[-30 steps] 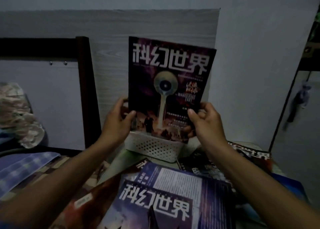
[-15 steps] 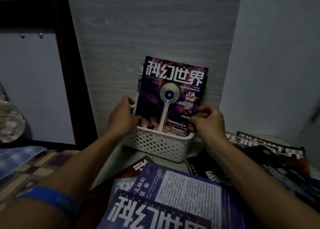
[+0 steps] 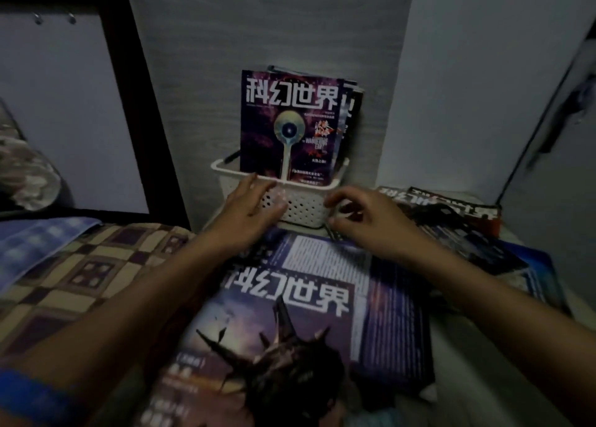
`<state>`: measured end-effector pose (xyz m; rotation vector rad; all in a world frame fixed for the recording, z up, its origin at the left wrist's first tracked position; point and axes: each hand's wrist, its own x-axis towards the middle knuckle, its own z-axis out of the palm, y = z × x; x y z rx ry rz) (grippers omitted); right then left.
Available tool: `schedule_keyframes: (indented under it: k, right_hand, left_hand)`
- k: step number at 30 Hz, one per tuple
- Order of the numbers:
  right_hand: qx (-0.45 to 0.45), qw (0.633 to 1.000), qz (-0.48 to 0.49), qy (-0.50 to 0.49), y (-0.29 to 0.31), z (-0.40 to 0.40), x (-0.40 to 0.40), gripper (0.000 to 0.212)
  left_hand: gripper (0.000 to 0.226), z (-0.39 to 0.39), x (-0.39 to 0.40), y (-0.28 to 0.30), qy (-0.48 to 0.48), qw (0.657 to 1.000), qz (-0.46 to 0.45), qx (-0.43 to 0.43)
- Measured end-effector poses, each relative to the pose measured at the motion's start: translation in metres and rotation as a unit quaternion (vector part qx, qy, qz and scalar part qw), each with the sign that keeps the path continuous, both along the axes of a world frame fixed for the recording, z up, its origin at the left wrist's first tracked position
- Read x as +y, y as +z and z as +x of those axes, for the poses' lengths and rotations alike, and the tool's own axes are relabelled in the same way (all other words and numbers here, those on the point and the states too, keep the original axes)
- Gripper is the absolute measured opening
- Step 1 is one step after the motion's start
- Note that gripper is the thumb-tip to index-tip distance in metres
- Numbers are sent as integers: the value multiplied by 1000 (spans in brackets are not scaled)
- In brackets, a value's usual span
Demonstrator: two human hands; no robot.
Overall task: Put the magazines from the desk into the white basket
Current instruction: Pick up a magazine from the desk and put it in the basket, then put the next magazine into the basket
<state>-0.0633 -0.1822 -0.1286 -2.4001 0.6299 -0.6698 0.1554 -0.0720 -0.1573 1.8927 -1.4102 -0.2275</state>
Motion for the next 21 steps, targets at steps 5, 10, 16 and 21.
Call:
schedule_keyframes:
  k: [5, 10, 16, 21]
  right_hand:
    - [122, 980, -151, -34, -19, -59, 46, 16]
    - [162, 986, -41, 26, -23, -83, 84, 25]
    - [178, 984, -27, -8, -32, -87, 116, 45]
    - [92, 975, 197, -54, -32, -88, 118, 50]
  left_hand:
    - [102, -41, 63, 10, -82, 971, 191, -116]
    - [119, -57, 90, 10, 123, 940, 257, -189]
    - [93, -78, 105, 19, 191, 974, 32, 114]
    - [60, -90, 121, 49, 154, 922, -157, 319]
